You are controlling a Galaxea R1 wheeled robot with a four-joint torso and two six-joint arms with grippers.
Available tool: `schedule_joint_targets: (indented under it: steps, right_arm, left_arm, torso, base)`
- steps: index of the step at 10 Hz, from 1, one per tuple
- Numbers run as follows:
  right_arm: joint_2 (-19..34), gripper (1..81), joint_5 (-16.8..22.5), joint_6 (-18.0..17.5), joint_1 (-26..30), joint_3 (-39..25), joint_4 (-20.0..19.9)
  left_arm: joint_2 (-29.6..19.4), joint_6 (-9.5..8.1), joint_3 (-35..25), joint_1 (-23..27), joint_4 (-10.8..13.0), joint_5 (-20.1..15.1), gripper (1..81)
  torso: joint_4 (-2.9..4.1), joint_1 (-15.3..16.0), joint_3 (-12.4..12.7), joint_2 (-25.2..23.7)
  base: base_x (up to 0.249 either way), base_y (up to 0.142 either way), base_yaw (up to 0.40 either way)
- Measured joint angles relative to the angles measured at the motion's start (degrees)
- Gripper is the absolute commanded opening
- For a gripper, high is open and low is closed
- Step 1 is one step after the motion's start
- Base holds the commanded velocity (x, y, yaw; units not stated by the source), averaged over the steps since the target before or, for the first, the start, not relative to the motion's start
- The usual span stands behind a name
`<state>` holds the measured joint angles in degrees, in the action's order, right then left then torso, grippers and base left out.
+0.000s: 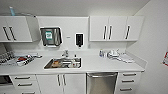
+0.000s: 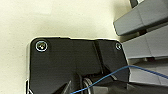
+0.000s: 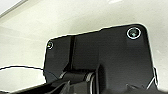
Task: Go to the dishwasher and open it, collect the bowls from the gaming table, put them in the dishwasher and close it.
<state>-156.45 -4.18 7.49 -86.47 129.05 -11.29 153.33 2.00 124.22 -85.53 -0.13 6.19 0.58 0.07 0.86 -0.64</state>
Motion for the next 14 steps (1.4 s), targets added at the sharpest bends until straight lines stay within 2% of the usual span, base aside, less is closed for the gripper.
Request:
schedule_joint_targets:
  steps: [4, 14]
  right_arm:
    - [-0.22, 81.1, 0.35, 0.0, -0.85, 0.0, 0.07]
    - [-0.22, 81.1, 0.17, 0.0, -0.33, 0.24, 0.07]
  left_arm:
    - [0.0, 0.0, 0.0, -1.23, 0.0, -0.38, 81.1]
    - [0.0, 0.0, 0.0, -0.68, 0.0, -0.13, 81.1]
  torso:
    - [0.0, -0.17, 0.02, -0.06]
    - [0.0, -0.08, 0.02, -0.05]
  base:
    - [0.097, 0.0, 0.0]
    - [0.09, 0.0, 0.0]
